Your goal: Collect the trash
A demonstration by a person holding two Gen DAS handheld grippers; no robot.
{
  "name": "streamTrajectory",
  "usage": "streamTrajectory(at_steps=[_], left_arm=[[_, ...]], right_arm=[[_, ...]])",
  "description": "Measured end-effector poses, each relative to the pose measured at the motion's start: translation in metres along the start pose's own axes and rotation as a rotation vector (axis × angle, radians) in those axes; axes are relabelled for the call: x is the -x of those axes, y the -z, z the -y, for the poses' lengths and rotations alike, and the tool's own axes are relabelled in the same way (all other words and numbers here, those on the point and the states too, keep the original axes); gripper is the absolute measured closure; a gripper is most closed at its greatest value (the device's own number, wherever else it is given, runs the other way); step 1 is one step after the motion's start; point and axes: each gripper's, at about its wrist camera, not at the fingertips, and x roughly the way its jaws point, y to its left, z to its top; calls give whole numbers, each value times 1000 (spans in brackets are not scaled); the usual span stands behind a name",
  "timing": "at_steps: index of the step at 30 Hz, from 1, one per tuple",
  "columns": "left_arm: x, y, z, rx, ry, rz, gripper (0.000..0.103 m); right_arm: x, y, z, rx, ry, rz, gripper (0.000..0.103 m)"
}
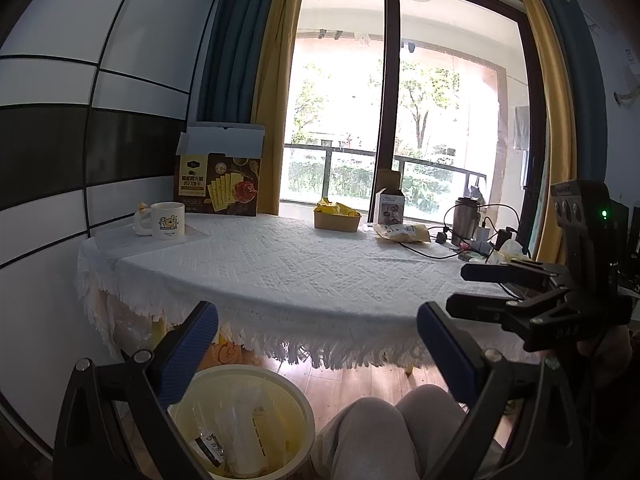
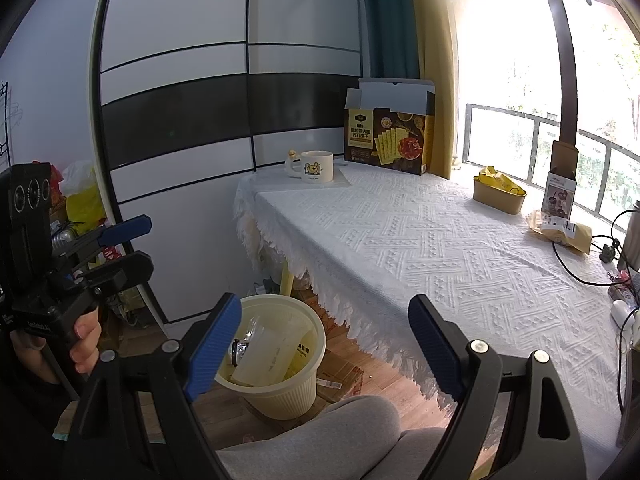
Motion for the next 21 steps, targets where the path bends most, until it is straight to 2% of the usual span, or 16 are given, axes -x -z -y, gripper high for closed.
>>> streamTrajectory(at_steps=[21], left_arm=[[-1,-2,-1,-3,14,-1,3]], right_arm=[[1,-1,1,-3,4,0,19]])
